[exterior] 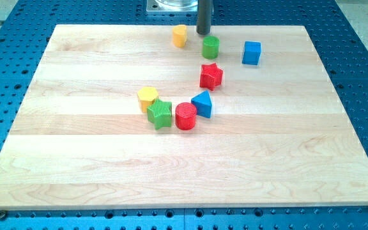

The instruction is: Push the yellow heart parallel to the left of the green circle

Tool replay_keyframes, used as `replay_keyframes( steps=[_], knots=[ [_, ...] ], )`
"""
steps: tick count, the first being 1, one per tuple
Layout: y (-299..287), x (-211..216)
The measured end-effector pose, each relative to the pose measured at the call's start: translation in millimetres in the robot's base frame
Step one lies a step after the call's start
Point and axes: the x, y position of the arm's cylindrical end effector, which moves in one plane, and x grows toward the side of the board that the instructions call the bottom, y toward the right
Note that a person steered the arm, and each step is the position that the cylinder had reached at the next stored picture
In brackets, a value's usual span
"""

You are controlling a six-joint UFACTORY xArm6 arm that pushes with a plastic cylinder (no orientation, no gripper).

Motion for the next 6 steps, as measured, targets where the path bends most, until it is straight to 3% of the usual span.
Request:
replay_keyframes(
  steps=[5,6],
  knots=[
    [28,9],
    [-61,36]
  ],
)
